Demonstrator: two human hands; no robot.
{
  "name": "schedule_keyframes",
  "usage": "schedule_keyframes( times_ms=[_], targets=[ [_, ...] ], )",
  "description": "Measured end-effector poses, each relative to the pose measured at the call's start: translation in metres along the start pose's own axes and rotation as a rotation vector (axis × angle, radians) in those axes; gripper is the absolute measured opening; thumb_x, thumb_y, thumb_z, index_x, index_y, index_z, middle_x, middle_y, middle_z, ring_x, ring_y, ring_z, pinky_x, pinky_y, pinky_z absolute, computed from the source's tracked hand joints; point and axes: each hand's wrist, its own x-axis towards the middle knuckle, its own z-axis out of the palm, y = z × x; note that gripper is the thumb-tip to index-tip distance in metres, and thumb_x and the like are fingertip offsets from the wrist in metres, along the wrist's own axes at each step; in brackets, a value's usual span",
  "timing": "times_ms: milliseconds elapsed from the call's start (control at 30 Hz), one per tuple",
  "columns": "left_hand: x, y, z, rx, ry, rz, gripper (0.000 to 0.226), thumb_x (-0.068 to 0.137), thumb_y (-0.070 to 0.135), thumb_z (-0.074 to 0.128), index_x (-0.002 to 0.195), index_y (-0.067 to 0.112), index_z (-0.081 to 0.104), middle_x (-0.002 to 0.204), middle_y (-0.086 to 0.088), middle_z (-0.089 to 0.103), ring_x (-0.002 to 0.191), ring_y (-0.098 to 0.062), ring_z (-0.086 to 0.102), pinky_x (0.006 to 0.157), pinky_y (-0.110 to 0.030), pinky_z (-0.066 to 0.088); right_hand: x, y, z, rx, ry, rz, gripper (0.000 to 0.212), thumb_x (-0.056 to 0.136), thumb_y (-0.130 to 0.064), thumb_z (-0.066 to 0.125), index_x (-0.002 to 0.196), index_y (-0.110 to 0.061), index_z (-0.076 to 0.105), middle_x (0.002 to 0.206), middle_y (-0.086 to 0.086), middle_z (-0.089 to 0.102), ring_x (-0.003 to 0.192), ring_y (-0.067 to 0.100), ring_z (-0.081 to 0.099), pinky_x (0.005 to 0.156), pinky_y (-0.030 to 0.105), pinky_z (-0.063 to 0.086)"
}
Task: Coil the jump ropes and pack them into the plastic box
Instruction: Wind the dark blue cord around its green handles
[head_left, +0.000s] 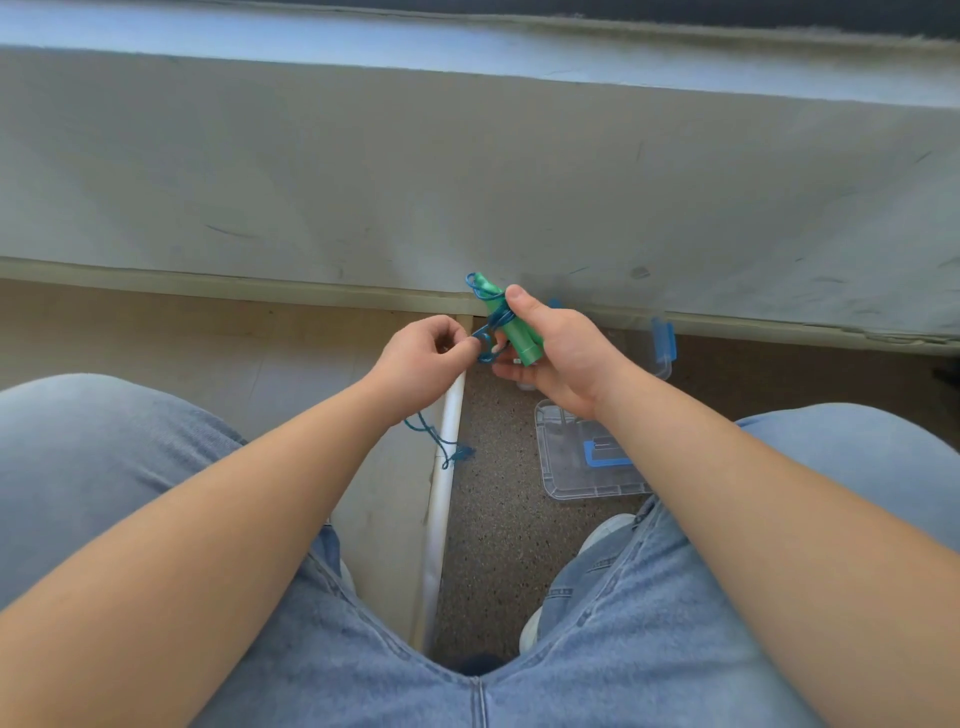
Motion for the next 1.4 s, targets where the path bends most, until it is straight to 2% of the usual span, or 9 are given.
schedule_keyframes(
  times_ms=[133, 233, 400, 633, 967, 1067, 1133, 1267, 1400],
  targets=[
    [-0.003, 0.002, -0.001, 0.022, -0.087, 0.028, 0.032, 0.094, 0.035, 0.059, 0.078, 0.008, 0.061, 0.054, 0.015, 0.044, 0.045, -0.002, 0.034, 0.050, -0.024, 0.030, -0.001, -0.002, 0.001, 0.083, -0.033, -0.019, 0.034, 0.104, -0.037, 0.050, 0.097, -0.007, 0.063, 0.074, 0.006, 0.055, 0.072, 0.018, 0.057, 0.074, 0.035, 0.059],
    [-0.006, 0.004, -0.004, -0.036, -0.207, 0.045, 0.026, 0.098, 0.037, 0.056, 0.076, 0.026, 0.066, 0.065, 0.007, 0.054, 0.050, -0.001, 0.040, 0.055, -0.024, 0.033, -0.001, 0.000, -0.002, -0.038, 0.009, -0.011, 0.036, 0.102, -0.042, 0.050, 0.096, -0.010, 0.065, 0.075, 0.004, 0.061, 0.075, 0.019, 0.061, 0.074, 0.035, 0.058],
    [-0.008, 0.003, -0.001, -0.112, -0.228, 0.026, 0.021, 0.097, 0.041, 0.057, 0.089, 0.033, 0.074, 0.104, 0.001, 0.073, 0.099, -0.006, 0.062, 0.091, -0.024, 0.043, 0.000, -0.001, -0.006, -0.152, 0.036, -0.001, 0.040, 0.101, -0.045, 0.052, 0.102, -0.009, 0.069, 0.080, 0.003, 0.071, 0.074, 0.019, 0.069, 0.078, 0.040, 0.059],
    [0.006, -0.008, -0.005, -0.346, 0.054, -0.243, 0.022, 0.098, 0.022, 0.052, 0.111, 0.015, 0.069, 0.096, -0.001, 0.070, 0.065, -0.009, 0.058, 0.054, -0.015, 0.041, 0.000, -0.004, -0.005, -0.064, 0.075, -0.032, 0.037, 0.100, -0.042, 0.055, 0.099, -0.006, 0.065, 0.090, 0.011, 0.057, 0.068, 0.018, 0.060, 0.081, 0.043, 0.058],
    [0.003, -0.016, 0.000, -0.146, 0.058, -0.326, 0.034, 0.081, 0.047, 0.065, 0.069, 0.024, 0.044, 0.080, -0.002, 0.057, 0.083, -0.020, 0.058, 0.072, -0.034, 0.046, -0.003, -0.009, -0.004, 0.052, 0.067, -0.081, 0.034, 0.103, -0.037, 0.051, 0.107, -0.005, 0.063, 0.094, 0.009, 0.055, 0.092, 0.030, 0.068, 0.091, 0.046, 0.056],
    [0.003, -0.009, 0.002, -0.165, 0.052, -0.207, 0.006, 0.087, 0.034, 0.058, 0.086, 0.029, 0.058, 0.096, 0.002, 0.067, 0.096, -0.020, 0.064, 0.090, -0.037, 0.049, -0.004, -0.007, -0.003, 0.053, 0.030, -0.057, 0.035, 0.103, -0.037, 0.051, 0.109, -0.005, 0.063, 0.092, 0.007, 0.061, 0.091, 0.034, 0.070, 0.090, 0.049, 0.056],
    [0.001, 0.003, 0.005, -0.418, -0.080, -0.161, 0.019, 0.096, 0.028, 0.051, 0.111, 0.025, 0.063, 0.115, -0.002, 0.070, 0.108, -0.019, 0.067, 0.101, -0.042, 0.048, -0.004, -0.006, -0.001, 0.044, -0.013, -0.045, 0.035, 0.104, -0.038, 0.049, 0.106, -0.006, 0.065, 0.083, 0.005, 0.068, 0.082, 0.029, 0.070, 0.088, 0.047, 0.057],
    [-0.006, 0.017, 0.010, -0.601, -0.387, -0.142, 0.037, 0.101, 0.039, 0.045, 0.123, 0.014, 0.060, 0.102, 0.001, 0.073, 0.079, -0.016, 0.067, 0.090, -0.038, 0.053, 0.000, -0.002, -0.003, -0.007, -0.051, -0.025, 0.041, 0.103, -0.041, 0.050, 0.114, -0.006, 0.067, 0.102, 0.012, 0.070, 0.091, 0.027, 0.068, 0.079, 0.042, 0.058],
    [-0.003, 0.008, 0.009, -0.388, -0.267, -0.083, 0.023, 0.104, 0.031, 0.045, 0.108, 0.019, 0.064, 0.075, 0.007, 0.054, 0.067, -0.008, 0.051, 0.083, -0.036, 0.049, 0.002, -0.002, -0.005, -0.228, 0.068, -0.003, 0.041, 0.100, -0.046, 0.054, 0.102, -0.008, 0.071, 0.080, 0.000, 0.068, 0.074, 0.013, 0.063, 0.060, 0.030, 0.052]
  ],
)
